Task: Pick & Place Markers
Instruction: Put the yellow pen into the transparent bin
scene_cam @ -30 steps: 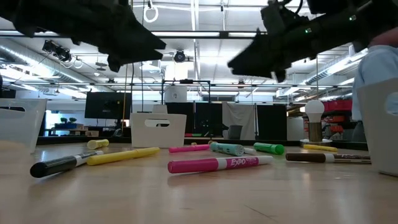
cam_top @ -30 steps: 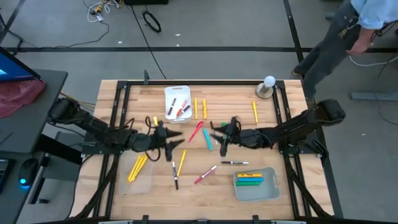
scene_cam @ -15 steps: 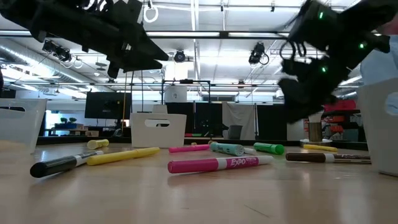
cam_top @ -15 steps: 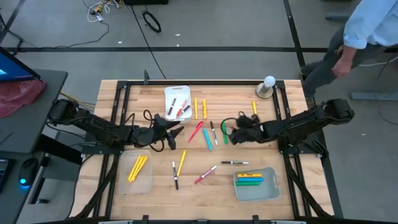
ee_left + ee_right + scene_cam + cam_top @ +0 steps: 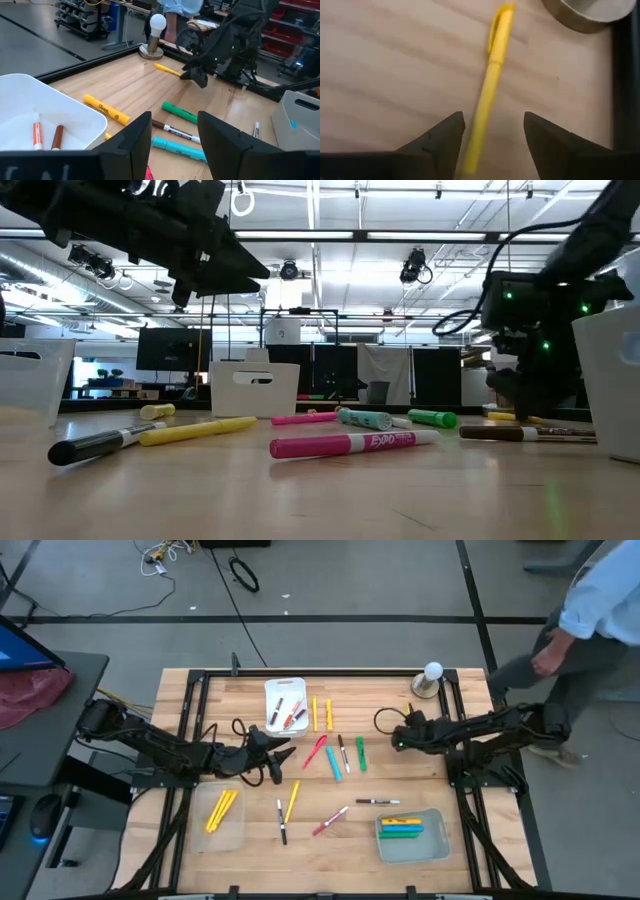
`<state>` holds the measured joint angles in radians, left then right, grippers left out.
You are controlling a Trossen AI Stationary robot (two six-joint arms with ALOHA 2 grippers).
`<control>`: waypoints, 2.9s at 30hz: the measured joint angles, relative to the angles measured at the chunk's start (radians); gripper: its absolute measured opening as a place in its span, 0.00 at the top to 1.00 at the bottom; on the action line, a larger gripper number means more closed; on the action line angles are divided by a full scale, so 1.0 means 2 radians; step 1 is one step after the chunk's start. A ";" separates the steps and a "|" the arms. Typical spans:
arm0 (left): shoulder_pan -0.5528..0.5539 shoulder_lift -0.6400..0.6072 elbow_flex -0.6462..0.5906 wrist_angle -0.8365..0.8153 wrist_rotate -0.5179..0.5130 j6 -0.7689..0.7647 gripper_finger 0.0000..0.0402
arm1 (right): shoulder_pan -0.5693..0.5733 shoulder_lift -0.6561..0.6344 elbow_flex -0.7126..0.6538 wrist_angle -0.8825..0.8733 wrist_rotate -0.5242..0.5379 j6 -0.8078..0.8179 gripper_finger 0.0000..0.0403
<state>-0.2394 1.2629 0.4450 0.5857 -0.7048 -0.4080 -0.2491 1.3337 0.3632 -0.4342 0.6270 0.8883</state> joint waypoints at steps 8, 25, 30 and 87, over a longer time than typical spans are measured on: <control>0.000 0.000 0.000 -0.005 0.001 0.000 0.58 | -0.017 0.000 -0.025 0.074 -0.012 -0.012 0.61; -0.003 0.000 0.000 -0.005 0.080 0.009 0.58 | 0.078 -0.025 -0.035 0.200 -0.017 -0.002 0.92; -0.013 0.000 0.000 0.019 0.085 0.036 0.58 | 0.149 -0.041 -0.035 0.365 0.000 -0.092 0.96; -0.106 0.059 0.097 0.128 0.104 0.273 0.89 | 0.303 0.175 0.174 0.717 -0.143 -0.452 0.74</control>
<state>-0.4523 1.3799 0.6384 0.8410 -0.4967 0.1379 0.3565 1.6833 0.7120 0.9996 0.3401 -0.0158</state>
